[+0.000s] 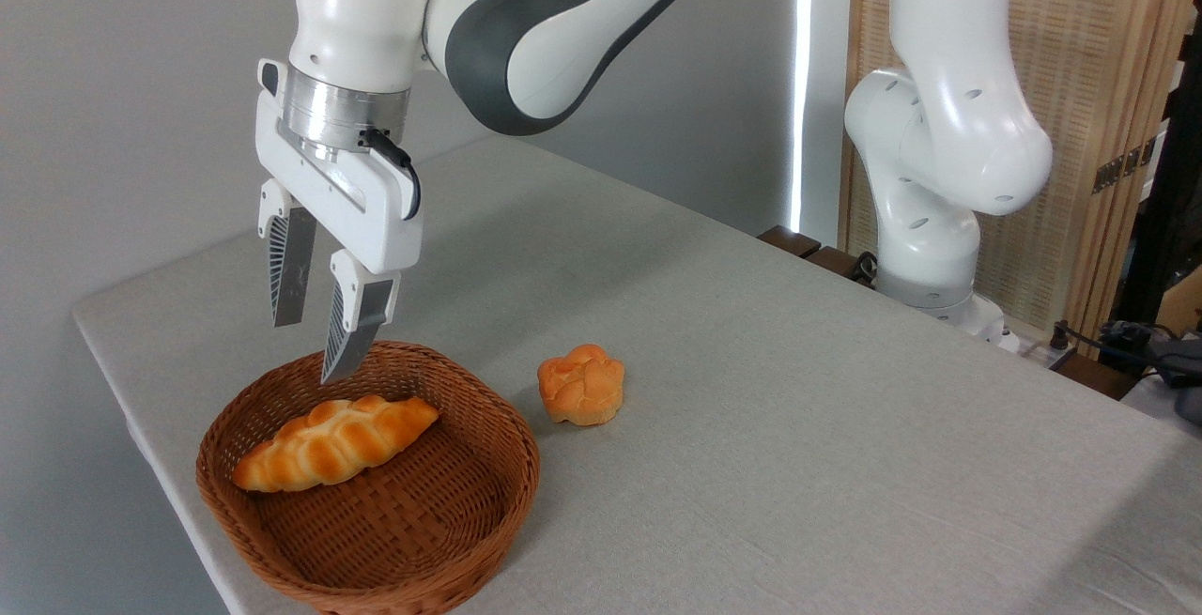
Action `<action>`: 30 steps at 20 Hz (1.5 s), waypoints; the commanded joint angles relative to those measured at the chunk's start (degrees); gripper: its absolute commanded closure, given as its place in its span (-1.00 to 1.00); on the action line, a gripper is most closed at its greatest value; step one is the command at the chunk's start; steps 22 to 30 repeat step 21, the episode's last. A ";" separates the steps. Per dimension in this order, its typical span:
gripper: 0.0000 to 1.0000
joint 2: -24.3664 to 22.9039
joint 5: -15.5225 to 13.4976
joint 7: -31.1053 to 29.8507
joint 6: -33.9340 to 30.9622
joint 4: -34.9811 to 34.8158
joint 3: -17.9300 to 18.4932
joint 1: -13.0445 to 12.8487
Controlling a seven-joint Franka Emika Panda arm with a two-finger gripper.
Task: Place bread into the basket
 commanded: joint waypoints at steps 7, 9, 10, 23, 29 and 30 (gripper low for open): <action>-1.00 -5.02 -0.50 -3.16 -8.36 2.22 2.68 -0.50; -1.00 -5.55 -0.50 -3.24 -9.94 3.80 2.68 -0.59; -1.00 -5.64 -0.41 -3.16 -12.64 4.85 2.77 -0.59; -1.00 -7.31 3.54 -2.72 -24.89 6.18 3.47 -0.50; -1.00 -7.31 3.54 -2.72 -24.89 6.18 3.47 -0.50; -1.00 -7.31 3.54 -2.72 -24.89 6.18 3.47 -0.50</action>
